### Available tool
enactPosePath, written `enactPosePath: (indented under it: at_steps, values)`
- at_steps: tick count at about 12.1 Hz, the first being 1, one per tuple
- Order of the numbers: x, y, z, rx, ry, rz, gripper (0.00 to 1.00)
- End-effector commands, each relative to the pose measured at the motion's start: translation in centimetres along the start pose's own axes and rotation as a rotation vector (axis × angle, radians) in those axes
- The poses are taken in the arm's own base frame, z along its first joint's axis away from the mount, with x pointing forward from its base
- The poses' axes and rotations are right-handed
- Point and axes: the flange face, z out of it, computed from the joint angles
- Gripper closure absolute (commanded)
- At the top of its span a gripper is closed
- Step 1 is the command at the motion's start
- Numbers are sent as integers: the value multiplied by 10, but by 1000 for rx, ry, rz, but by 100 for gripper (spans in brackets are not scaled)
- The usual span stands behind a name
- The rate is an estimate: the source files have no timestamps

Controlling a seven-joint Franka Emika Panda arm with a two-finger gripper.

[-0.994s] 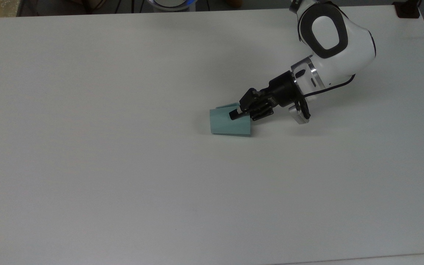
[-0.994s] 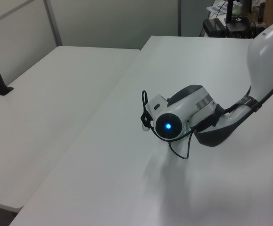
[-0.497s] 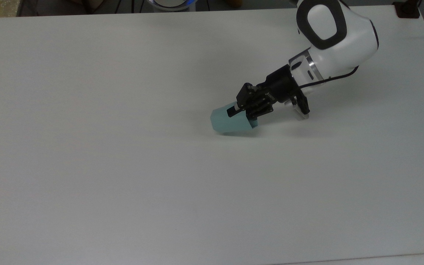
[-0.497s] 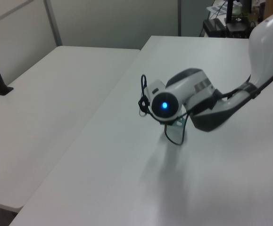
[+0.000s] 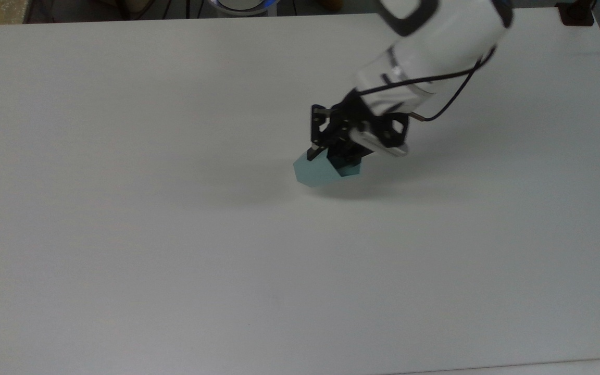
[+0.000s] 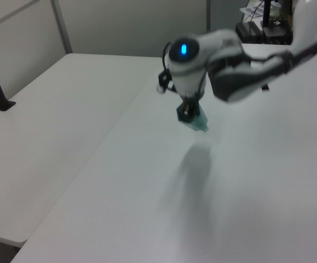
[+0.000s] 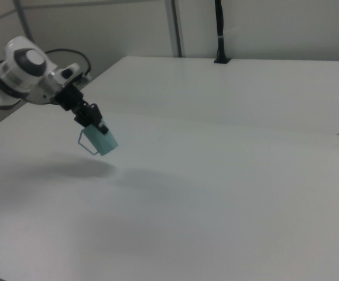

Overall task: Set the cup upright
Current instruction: 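Lift and rotate the cup so its base faces the table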

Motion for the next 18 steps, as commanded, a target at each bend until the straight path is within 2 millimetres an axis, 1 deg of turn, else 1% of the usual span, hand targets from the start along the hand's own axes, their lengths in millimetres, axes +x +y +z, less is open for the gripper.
enactPosePath:
  at_steps: [1, 2, 3, 4, 6, 7, 8, 11, 13, 15, 18]
  values:
    - [-8, 122, 5, 314, -105, 117, 100]
    - [-10, 164, 12, 405, -138, 158, 100]
    - [-23, 195, 31, 475, -167, 172, 100]
    - [-34, 219, 49, 527, -160, 208, 100]
    - [-49, 247, 92, 548, -135, 278, 100]
    - [-59, 253, 117, 545, -124, 283, 100]
    - [-64, 254, 132, 549, -97, 301, 100]
    - [-65, 247, 140, 548, -90, 299, 100]
    - [-66, 233, 163, 533, -125, 288, 100]
    - [-68, 223, 169, 528, -141, 273, 100]
    - [-67, 214, 174, 524, -147, 263, 100]
